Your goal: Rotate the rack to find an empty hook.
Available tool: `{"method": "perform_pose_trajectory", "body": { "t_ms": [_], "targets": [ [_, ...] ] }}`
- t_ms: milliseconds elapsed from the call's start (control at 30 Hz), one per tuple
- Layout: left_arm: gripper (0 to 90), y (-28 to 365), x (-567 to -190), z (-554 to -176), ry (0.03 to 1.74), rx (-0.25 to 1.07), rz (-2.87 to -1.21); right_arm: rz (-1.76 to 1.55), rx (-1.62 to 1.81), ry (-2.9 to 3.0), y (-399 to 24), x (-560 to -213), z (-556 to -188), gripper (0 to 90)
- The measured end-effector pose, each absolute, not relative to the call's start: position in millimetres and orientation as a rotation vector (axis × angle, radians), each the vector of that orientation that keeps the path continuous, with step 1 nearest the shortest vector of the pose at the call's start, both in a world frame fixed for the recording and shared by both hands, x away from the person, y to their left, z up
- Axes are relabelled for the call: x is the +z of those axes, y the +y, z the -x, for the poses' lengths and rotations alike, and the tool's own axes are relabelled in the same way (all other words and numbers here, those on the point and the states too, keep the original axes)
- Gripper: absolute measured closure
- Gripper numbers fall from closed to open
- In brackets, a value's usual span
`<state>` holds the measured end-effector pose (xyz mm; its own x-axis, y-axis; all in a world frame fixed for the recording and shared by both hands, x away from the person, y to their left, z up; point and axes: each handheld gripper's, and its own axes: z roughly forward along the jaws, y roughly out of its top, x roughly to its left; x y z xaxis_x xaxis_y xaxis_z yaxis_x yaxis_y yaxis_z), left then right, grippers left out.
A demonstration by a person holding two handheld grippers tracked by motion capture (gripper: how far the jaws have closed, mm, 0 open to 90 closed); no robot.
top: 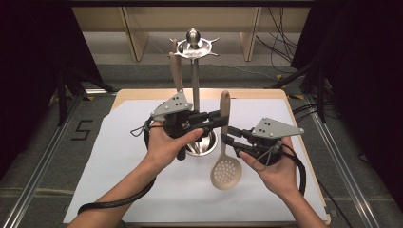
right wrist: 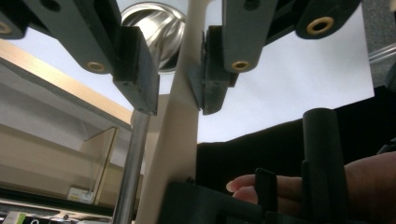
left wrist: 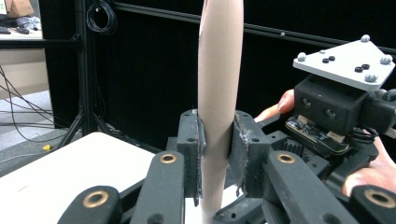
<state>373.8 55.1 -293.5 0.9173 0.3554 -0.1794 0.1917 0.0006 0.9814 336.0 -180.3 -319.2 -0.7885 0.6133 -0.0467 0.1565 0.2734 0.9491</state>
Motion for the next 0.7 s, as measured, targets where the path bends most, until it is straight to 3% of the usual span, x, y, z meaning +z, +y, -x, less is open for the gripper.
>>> {"method": "perform_pose_trajectory", "body": {
  "t_ms": [233, 700],
  "targets": [
    [74.3, 55.5, -294.0, -374.2, 0.434, 0.126, -1.580, -0.723, 1.550, 2.172, -178.2, -318.3, -336.2, 74.4],
    [74.4, 56.8, -294.5, -373.8, 0.427, 0.092, -1.578, -0.667, 1.624, 2.197, -180.9, -314.9, -341.7, 71.4]
  ]
}}
